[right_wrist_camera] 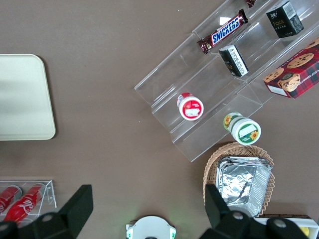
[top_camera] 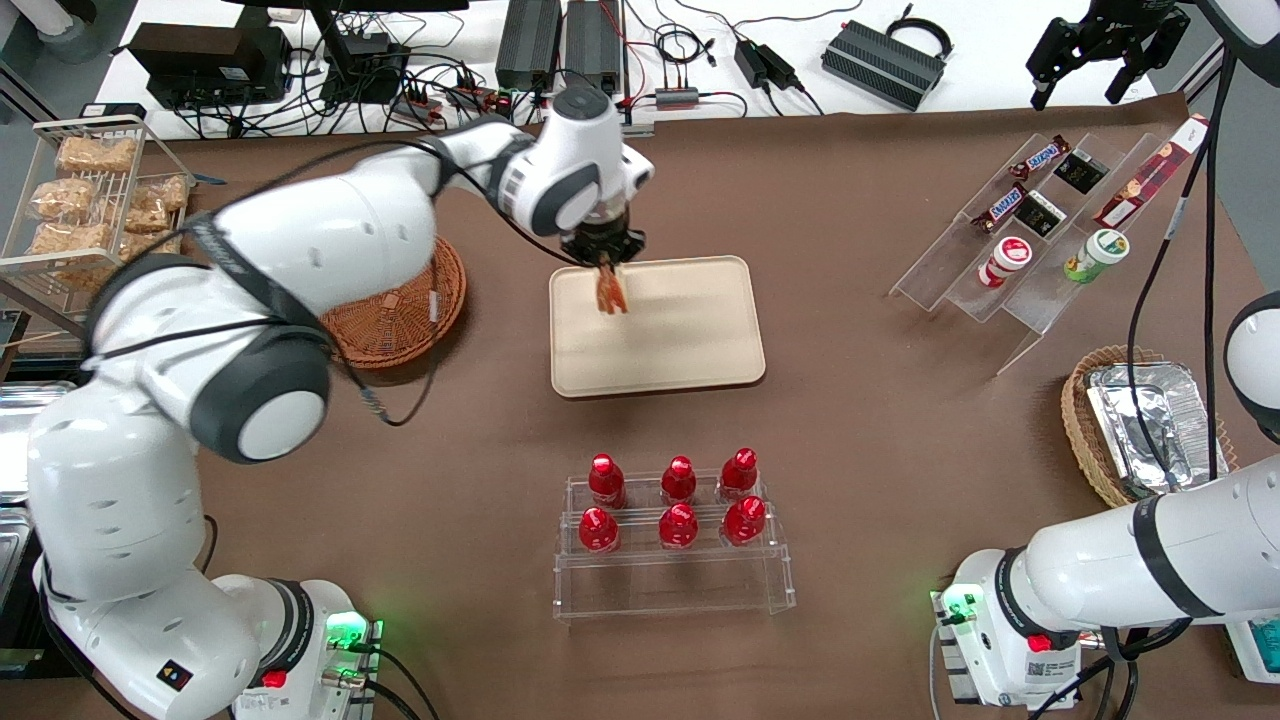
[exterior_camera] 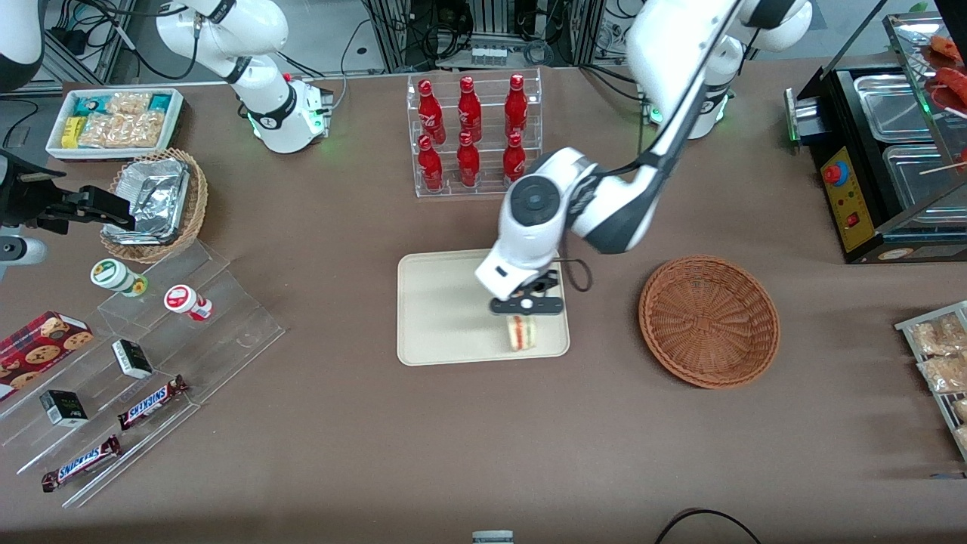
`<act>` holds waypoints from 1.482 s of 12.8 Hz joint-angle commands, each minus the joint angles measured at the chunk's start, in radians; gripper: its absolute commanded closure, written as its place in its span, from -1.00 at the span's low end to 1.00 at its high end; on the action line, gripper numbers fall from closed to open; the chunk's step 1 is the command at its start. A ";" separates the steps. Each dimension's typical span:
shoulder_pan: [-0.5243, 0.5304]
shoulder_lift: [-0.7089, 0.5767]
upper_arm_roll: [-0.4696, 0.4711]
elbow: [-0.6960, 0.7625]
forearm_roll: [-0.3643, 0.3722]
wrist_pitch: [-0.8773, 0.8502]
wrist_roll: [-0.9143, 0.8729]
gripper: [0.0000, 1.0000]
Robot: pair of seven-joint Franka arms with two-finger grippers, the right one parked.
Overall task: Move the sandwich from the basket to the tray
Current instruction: 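Lower the sandwich onto the tray center and open the left gripper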
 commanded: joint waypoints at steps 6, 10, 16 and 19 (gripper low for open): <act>-0.094 0.130 0.017 0.086 0.014 0.090 -0.037 1.00; -0.117 0.136 0.020 0.086 0.017 0.092 -0.048 1.00; -0.140 0.168 0.020 0.073 0.083 0.105 -0.119 0.78; -0.137 0.158 0.020 0.073 0.080 0.099 -0.139 -1.00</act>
